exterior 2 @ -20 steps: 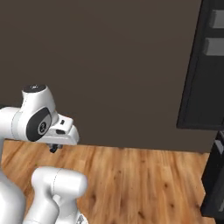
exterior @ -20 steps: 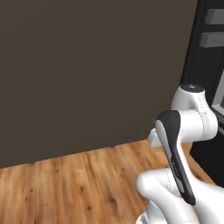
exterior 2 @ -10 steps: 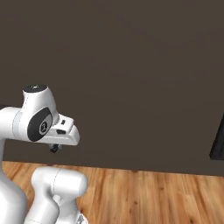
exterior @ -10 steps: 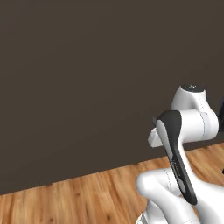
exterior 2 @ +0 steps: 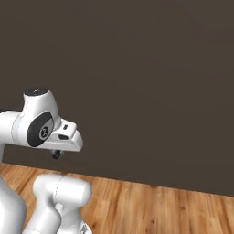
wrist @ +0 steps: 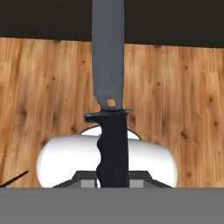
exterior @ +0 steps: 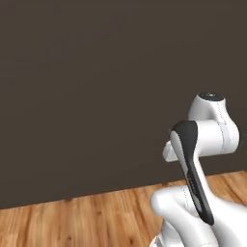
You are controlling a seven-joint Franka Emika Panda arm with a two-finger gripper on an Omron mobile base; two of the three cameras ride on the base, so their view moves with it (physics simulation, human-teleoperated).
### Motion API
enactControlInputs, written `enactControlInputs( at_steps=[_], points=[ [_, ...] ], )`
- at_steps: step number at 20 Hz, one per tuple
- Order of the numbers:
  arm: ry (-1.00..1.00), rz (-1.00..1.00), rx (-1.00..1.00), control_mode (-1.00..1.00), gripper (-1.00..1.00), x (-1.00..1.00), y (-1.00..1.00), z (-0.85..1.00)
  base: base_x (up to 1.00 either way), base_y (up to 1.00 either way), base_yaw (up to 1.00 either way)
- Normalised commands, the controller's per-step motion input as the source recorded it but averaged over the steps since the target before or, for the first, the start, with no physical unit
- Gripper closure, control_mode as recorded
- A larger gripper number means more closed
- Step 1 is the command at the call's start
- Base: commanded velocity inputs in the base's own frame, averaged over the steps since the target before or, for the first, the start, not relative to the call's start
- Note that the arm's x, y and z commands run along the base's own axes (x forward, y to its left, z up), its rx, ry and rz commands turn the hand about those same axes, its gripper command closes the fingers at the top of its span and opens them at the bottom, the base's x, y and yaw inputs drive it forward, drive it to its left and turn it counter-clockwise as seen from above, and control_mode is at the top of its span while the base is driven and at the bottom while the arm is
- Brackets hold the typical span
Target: Retrieve the butter from the fridge and place it on a plate on the dining table. Then retrieve the butter knife by the fridge and place it near the plate.
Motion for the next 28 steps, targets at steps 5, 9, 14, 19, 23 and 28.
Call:
enactControlInputs(
  at_steps=[5,9,14,19,23,28],
  points=[
    [0.0,0.0,0.0,1.0,1.0,0.0,0.0,0.0,1.0,0.15,0.16],
    [0.0,0.0,0.0,1.0,1.0,0.0,0.0,0.0,1.0,-0.07,0.05],
    [0.0,0.0,0.0,1.0,1.0,0.0,0.0,0.0,0.7,0.48,0.14],
    [0.0,0.0,0.0,1.0,1.0,0.0,0.0,0.0,0.08,0.82,0.38],
    [0.0,0.0,0.0,1.0,1.0,0.0,0.0,0.0,0.15,0.48,0.57],
    [0.0,0.0,0.0,1.0,1.0,0.0,0.0,0.0,0.09,0.3,0.71]
  ],
)
